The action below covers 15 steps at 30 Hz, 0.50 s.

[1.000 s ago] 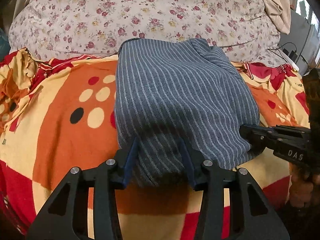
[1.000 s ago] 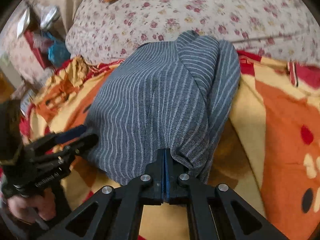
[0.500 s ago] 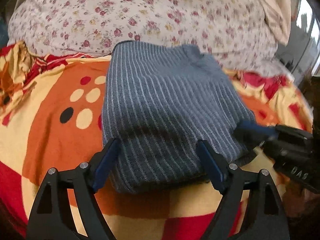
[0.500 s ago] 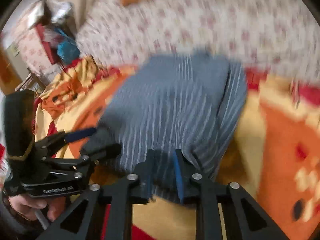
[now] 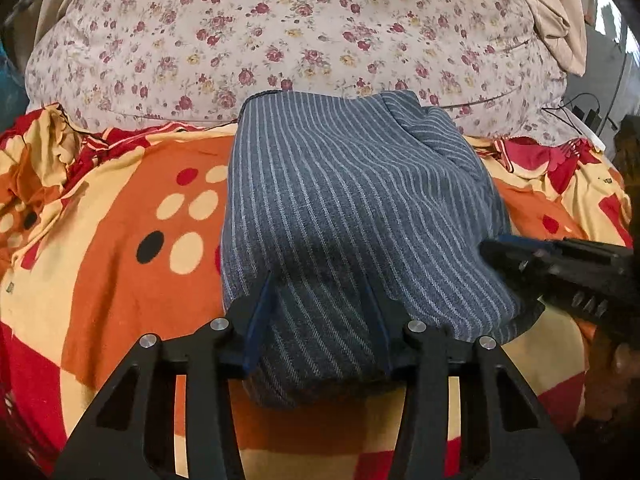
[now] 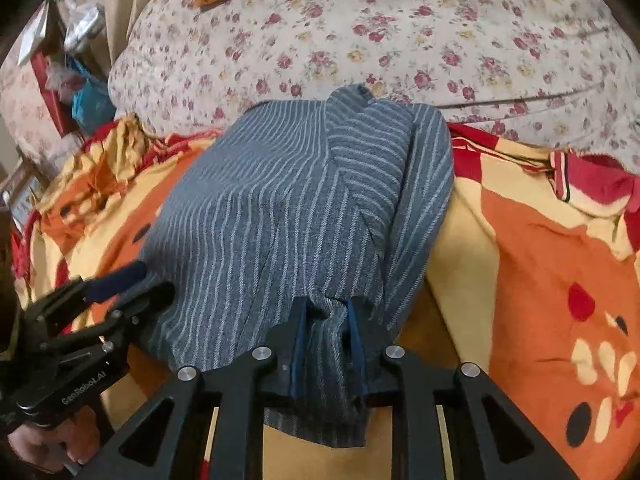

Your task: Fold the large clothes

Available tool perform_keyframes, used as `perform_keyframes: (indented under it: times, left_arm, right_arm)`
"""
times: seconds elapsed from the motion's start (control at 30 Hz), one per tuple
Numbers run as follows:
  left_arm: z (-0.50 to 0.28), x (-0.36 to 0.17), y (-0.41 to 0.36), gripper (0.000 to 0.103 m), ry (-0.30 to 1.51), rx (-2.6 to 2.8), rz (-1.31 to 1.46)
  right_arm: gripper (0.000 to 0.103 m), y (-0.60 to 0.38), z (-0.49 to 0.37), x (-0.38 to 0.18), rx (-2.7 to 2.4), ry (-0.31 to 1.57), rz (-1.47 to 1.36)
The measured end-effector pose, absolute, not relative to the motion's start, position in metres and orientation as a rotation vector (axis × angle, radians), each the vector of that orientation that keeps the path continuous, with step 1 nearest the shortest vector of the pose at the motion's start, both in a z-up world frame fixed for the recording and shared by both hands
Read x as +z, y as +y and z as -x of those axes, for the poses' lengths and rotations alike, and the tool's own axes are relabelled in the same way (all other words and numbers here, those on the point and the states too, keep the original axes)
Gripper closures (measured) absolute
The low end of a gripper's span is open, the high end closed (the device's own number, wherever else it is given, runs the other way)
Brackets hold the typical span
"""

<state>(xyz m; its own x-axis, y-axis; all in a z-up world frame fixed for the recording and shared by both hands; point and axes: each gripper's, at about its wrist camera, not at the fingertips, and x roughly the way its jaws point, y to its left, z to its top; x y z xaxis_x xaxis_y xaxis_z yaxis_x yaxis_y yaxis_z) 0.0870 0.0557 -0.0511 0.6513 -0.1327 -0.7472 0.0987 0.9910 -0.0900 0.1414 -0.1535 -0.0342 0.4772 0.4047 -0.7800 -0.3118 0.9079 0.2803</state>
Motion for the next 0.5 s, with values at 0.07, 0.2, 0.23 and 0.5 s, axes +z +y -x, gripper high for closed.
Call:
perform_keyframes:
  times: [0.07,0.2,0.23,0.5]
  left_arm:
    - [-0.087,-0.051,0.056,0.059,0.854,-0.129,0.051]
    - [-0.087,-0.051,0.057,0.059,0.855,-0.130,0.054]
    - [-0.087,-0.051,0.057,0.059,0.856,-0.130,0.056]
    - [-0.089,-0.050,0.061,0.058,0.860,-0.148,0.084]
  right_arm:
    - [0.084,-0.161,-0.143,-0.005,0.433,0.832,-0.112]
    - [0.084,-0.149,-0.189,0.019,0.412,0.813,-0.114]
    - [0.084,-0.145,-0.201,0.021,0.407,0.821,-0.118]
    - [0.084,-0.115,-0.294,-0.029,0.273,1.014,-0.128]
